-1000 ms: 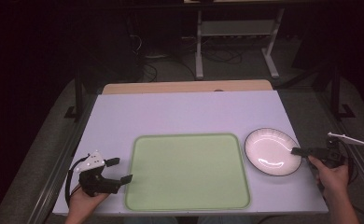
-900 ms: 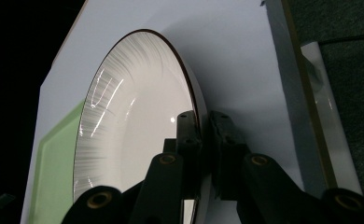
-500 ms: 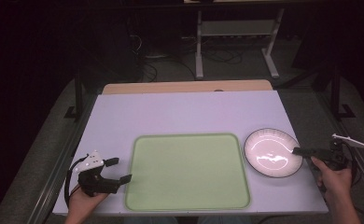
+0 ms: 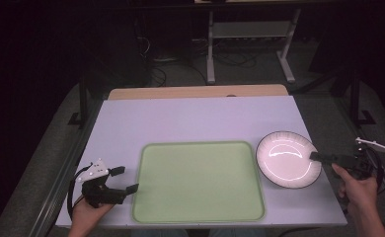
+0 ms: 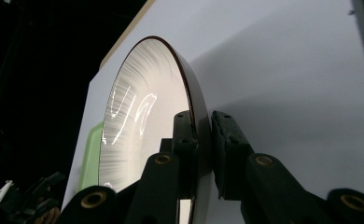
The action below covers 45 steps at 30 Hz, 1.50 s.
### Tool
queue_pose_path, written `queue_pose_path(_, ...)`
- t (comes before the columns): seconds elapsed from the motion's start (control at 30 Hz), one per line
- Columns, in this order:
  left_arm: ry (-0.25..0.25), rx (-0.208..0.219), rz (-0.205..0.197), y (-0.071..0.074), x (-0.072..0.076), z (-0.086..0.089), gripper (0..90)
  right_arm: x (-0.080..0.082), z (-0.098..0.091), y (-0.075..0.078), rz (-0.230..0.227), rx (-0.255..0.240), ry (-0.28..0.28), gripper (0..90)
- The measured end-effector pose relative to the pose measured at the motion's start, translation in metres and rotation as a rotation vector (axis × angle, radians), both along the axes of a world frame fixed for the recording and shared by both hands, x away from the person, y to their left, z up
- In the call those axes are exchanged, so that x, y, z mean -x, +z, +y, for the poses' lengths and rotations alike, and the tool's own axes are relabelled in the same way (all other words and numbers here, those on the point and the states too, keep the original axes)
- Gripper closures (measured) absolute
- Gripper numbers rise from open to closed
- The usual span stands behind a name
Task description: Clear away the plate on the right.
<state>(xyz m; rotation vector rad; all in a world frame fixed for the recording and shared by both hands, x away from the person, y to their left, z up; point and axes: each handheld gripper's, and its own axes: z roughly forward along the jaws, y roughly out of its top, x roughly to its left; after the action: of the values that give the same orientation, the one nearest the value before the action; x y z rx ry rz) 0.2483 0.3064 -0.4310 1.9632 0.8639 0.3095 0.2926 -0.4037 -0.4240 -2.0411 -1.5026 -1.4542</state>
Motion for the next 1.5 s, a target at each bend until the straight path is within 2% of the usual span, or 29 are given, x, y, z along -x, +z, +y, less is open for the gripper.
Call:
queue_pose_path(0.07, -0.001, 0.002, 0.001, 0.0, 0.0, 0.0, 13.3, 0.002, 0.005, 0.007, -0.013, -0.006, 0.017, 79.7)
queue_pose_path(0.23, -0.002, 0.0, 0.006, -0.001, -0.001, -0.001, 13.3, 0.003, 0.012, 0.013, -0.023, -0.005, 0.055, 79.7)
queue_pose_path(0.33, -0.002, 0.0, 0.006, -0.001, -0.001, -0.002, 13.3, 0.003, 0.025, 0.019, -0.029, 0.015, 0.096, 79.6)
queue_pose_path(0.5, -0.002, 0.004, 0.005, -0.001, -0.001, 0.0, 13.3, 0.001, 0.038, 0.024, -0.035, 0.009, 0.121, 79.7)
queue_pose_path(0.53, 0.0, 0.006, 0.005, -0.001, -0.001, 0.001, 13.3, 0.0, 0.046, 0.027, -0.048, 0.006, 0.128, 79.6)
queue_pose_path(0.63, 0.001, 0.01, 0.005, -0.001, -0.001, 0.001, 13.3, -0.001, 0.053, 0.03, -0.058, 0.007, 0.144, 79.6)
queue_pose_path(0.73, -0.002, 0.009, 0.003, -0.001, -0.001, 0.001, 13.3, -0.004, 0.067, 0.036, -0.068, 0.002, 0.178, 79.5)
queue_pose_path(0.97, 0.004, 0.012, 0.006, -0.001, -0.001, 0.002, 13.3, -0.01, 0.086, 0.045, -0.082, -0.006, 0.218, 79.6)
queue_pose_path(1.07, 0.006, 0.012, 0.007, -0.001, -0.001, 0.002, 13.3, -0.013, 0.099, 0.053, -0.099, 0.006, 0.252, 79.4)
queue_pose_path(1.3, 0.001, 0.01, 0.005, 0.0, -0.001, 0.001, 13.3, -0.017, 0.119, 0.063, -0.117, 0.012, 0.283, 79.4)
queue_pose_path(1.5, 0.003, 0.016, 0.006, 0.0, -0.001, 0.002, 13.3, -0.028, 0.147, 0.073, -0.131, 0.019, 0.324, 79.2)
